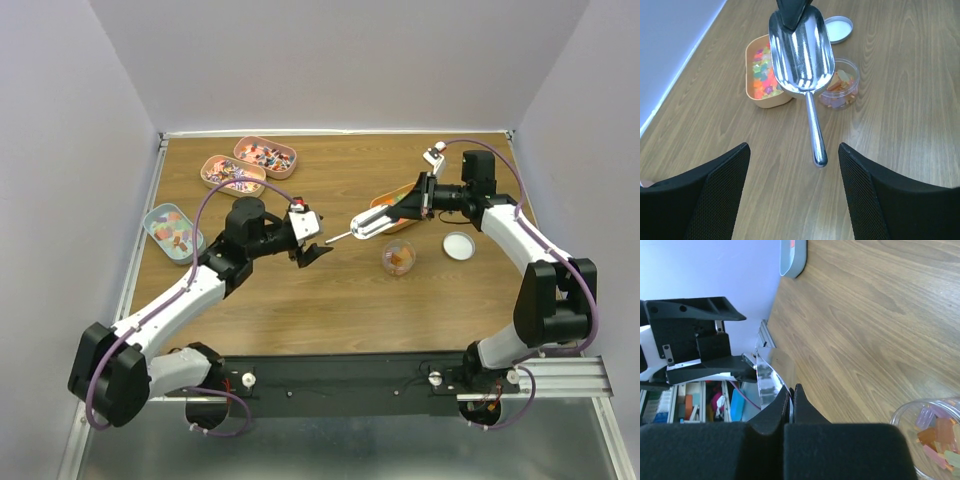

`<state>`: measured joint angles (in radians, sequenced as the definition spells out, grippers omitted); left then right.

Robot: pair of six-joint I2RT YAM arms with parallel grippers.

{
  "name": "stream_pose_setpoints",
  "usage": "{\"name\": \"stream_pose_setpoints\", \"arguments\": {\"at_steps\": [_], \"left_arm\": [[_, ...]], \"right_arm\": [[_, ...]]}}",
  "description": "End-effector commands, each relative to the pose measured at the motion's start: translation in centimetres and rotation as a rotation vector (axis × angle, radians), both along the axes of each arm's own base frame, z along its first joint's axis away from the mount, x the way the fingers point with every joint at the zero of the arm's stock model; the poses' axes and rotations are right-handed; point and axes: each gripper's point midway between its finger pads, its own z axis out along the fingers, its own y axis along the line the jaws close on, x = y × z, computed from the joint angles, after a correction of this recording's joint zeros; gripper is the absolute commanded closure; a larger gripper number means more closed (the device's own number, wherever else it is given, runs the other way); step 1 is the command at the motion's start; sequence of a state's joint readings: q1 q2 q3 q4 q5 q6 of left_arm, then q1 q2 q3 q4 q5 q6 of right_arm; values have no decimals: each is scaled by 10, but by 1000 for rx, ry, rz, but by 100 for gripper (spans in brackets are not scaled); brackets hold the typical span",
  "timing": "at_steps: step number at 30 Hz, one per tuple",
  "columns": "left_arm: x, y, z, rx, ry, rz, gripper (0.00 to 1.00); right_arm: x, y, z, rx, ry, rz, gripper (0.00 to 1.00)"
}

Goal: Pack the candies
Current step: Pick up the spatula from the center of the board.

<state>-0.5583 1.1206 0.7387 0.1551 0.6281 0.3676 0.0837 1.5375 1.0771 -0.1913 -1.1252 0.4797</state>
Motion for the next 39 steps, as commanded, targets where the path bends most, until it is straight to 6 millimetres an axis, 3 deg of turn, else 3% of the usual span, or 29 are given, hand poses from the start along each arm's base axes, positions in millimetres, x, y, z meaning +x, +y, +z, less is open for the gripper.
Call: {"name": "stream_pose_setpoints", "arguments": {"at_steps": [1, 6, 14, 29, 33, 39], "left_arm": [[-4, -15, 2, -10, 29, -75, 21], [-6, -24, 0, -67, 61, -74, 25], [-10, -32, 7, -142, 105, -79, 51], [-7, -32, 1, -205, 172, 20, 51], [-4, -32, 4, -228, 175, 40, 60], [-4, -32, 8, -268, 185, 47, 59]], "right_arm": [[0, 2, 11, 27, -29, 34, 99], [0, 5, 12, 35, -25, 43, 99], [0, 6, 15, 47, -23, 31, 99], [2, 6, 19, 62, -23, -1, 99], [1, 6, 18, 65, -16, -8, 99], [0, 6, 16, 66, -11, -11, 99]]}}
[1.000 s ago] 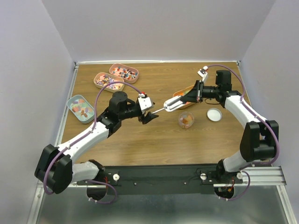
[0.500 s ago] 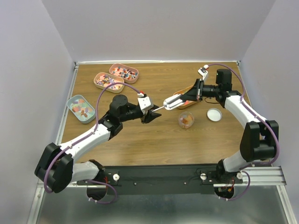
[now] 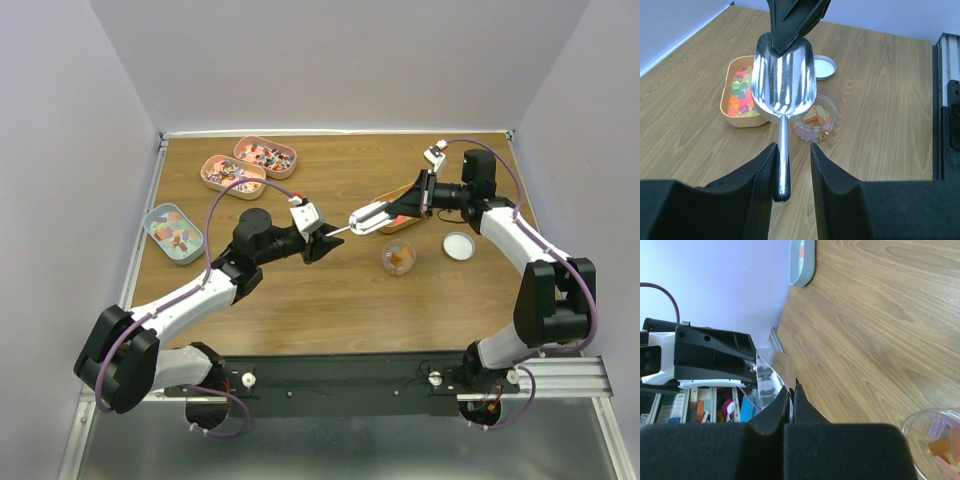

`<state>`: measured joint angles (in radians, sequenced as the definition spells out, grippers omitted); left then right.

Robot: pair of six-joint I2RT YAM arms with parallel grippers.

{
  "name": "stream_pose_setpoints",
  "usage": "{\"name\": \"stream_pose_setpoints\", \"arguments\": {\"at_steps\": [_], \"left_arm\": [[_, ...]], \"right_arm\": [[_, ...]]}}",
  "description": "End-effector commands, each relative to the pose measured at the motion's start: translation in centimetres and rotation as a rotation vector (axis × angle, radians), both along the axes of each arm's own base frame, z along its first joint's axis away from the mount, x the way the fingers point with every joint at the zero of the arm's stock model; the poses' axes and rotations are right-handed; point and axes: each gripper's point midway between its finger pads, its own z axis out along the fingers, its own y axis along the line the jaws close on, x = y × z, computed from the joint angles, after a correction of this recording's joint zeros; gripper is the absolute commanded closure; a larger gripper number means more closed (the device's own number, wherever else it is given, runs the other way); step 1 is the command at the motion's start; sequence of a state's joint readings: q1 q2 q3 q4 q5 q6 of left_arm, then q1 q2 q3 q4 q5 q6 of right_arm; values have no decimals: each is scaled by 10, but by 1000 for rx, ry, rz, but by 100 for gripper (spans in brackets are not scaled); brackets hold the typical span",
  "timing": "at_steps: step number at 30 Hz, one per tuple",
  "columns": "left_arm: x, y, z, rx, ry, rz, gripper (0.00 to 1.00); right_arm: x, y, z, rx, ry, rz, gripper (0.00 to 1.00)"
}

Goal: Pack the candies
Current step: Pick up the spatula from the center of the board.

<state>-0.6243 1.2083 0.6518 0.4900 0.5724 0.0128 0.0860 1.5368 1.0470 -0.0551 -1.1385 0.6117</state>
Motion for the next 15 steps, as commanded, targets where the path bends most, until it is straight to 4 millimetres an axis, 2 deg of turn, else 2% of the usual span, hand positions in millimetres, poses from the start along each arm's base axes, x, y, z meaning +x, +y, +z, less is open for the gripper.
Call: {"name": "stream_pose_setpoints", "arguments": {"at_steps": [1, 6, 10, 12, 13, 15], "left_arm": [[0, -1, 10, -57, 0, 20, 59], [-1, -2, 11, -73, 1, 13, 60], [-2, -3, 11, -78, 6, 5, 83], [-2, -4, 12, -79, 2, 2, 89], [-3, -4, 11, -78, 3, 0, 100], [-3, -4, 12, -77, -4, -2, 100]], "right_arm": [[-5, 2, 8, 14, -26, 6, 99], [-5, 3, 7, 12, -25, 2, 99], [-7, 5, 3, 8, -17, 8, 99], [-8, 6, 0, 6, -12, 10, 99], [-9, 7, -1, 4, -11, 12, 99], [-8, 6, -4, -5, -12, 3, 99]]}}
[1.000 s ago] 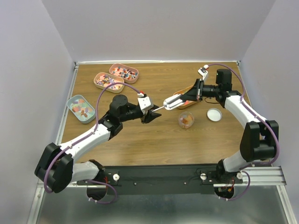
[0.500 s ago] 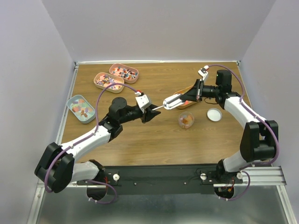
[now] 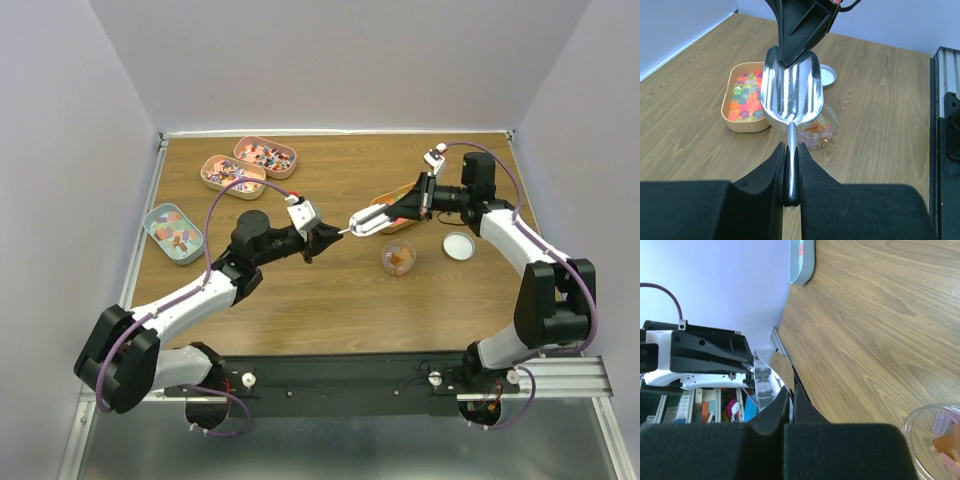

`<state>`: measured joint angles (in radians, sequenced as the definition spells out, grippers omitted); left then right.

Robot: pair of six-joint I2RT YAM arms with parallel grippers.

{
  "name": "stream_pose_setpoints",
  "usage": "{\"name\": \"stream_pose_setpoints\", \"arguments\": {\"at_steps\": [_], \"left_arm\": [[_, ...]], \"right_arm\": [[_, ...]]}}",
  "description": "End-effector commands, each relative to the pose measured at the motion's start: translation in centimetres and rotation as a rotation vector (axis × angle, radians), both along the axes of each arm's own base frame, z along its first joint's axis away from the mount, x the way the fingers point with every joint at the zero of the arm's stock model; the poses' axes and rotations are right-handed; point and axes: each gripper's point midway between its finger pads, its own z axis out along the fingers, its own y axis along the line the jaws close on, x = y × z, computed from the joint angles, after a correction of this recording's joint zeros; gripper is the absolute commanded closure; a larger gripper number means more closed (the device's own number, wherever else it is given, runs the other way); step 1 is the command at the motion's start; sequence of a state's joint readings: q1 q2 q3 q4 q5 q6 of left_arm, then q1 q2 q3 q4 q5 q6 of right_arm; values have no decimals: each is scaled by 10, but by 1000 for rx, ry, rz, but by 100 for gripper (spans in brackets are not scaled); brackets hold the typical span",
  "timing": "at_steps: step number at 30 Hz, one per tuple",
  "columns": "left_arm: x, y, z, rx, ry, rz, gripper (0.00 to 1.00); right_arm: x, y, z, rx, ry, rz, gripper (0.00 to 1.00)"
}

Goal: Pack the candies
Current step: Pick up the spatula from the center of the board.

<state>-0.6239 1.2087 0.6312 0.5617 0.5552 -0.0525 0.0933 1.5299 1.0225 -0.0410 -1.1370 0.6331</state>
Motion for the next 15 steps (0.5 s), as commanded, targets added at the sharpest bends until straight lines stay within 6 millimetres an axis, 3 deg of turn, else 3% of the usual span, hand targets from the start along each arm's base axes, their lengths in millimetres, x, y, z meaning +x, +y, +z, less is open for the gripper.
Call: {"name": "stream_pose_setpoints", "arguments": {"at_steps": [1, 4, 5, 8, 10, 14, 15], "left_arm": [[-4, -3, 6, -23, -25, -20, 100], [-4, -2, 6, -21, -29, -11, 100], [-2, -1, 6, -18, -30, -4, 100], [7, 3, 2, 8, -26, 39, 100], [14, 7, -4, 39, -13, 66, 100], [31, 11, -8, 87, -3, 96, 100], [32, 12, -12, 102, 6, 98, 100]], "right_arm": [[-3, 3, -1, -14, -39, -4, 98], [0, 2, -5, -26, -35, -19, 90], [3, 1, -7, -38, -44, -34, 73], [23, -12, -8, -86, -79, -124, 47], [37, -25, -15, -127, -67, -188, 44], [84, -74, -39, -390, -120, -385, 43], [93, -83, -36, -449, -124, -407, 43]]}}
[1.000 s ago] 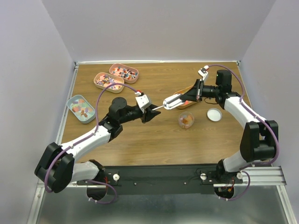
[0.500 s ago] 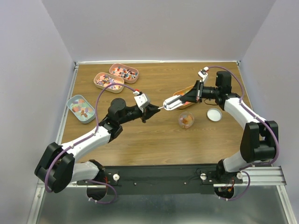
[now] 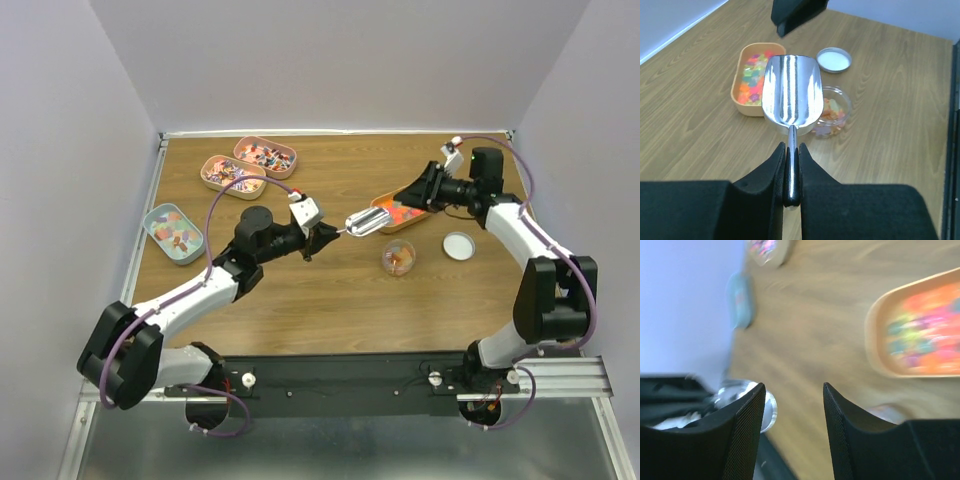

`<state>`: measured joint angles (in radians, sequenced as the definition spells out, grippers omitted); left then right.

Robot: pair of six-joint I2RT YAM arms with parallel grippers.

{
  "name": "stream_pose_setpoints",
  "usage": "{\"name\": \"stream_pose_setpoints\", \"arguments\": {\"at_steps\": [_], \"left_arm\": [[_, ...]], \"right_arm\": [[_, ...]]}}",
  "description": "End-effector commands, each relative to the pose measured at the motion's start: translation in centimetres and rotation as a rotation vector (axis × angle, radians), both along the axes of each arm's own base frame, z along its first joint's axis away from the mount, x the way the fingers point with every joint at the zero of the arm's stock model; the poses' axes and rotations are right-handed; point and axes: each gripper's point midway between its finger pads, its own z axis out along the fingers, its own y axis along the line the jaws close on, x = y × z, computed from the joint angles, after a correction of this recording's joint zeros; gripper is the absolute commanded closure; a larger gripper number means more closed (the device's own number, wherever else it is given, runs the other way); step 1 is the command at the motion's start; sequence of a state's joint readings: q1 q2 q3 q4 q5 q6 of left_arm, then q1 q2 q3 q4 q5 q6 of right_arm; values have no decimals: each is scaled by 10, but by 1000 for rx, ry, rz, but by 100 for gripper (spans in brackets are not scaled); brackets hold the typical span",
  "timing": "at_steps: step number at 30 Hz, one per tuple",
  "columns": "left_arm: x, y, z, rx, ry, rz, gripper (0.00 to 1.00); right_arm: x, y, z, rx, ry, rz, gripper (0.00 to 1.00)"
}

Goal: Pack the candies
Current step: Pick up the spatula from the center of the board, then scoop the fake candies from the storage box.

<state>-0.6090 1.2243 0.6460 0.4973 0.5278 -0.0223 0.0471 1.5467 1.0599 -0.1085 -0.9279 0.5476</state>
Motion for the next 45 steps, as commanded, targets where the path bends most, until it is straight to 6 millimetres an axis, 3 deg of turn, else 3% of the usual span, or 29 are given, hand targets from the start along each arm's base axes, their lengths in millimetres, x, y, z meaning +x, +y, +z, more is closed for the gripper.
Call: {"name": "stream_pose_setpoints", "arguments": {"at_steps": [1, 2, 4, 6, 15, 18, 25, 31, 32, 38, 45], "left_arm": [[24, 6, 2, 61, -21, 61, 100], [29, 5, 3, 75, -35, 62, 100], [31, 5, -2, 111, -26, 60, 100], [38, 4, -3, 151, -36, 59, 100], [55, -5, -17, 310, -3, -5, 100], [64, -7, -23, 361, 19, -5, 100], [80, -14, -34, 416, 47, -16, 100], [88, -23, -43, 451, 102, -44, 100], [89, -23, -44, 455, 103, -45, 100], [89, -14, -47, 499, 121, -16, 100], [85, 7, -50, 583, 163, 50, 100]], "right_arm": [[60, -60, -27, -361, -58, -225, 43], [67, -77, -39, -469, -58, -258, 43], [85, -94, -39, -569, -93, -292, 44], [97, -116, -57, -708, -94, -312, 44], [120, -146, -107, -933, -97, -242, 49], [125, -155, -114, -988, -100, -233, 54], [137, -145, -135, -966, -115, -140, 57], [143, -140, -152, -959, -123, -81, 72], [145, -139, -150, -954, -133, -74, 78], [135, -120, -138, -879, -171, -26, 92], [119, -88, -139, -910, -198, 15, 99]]}}
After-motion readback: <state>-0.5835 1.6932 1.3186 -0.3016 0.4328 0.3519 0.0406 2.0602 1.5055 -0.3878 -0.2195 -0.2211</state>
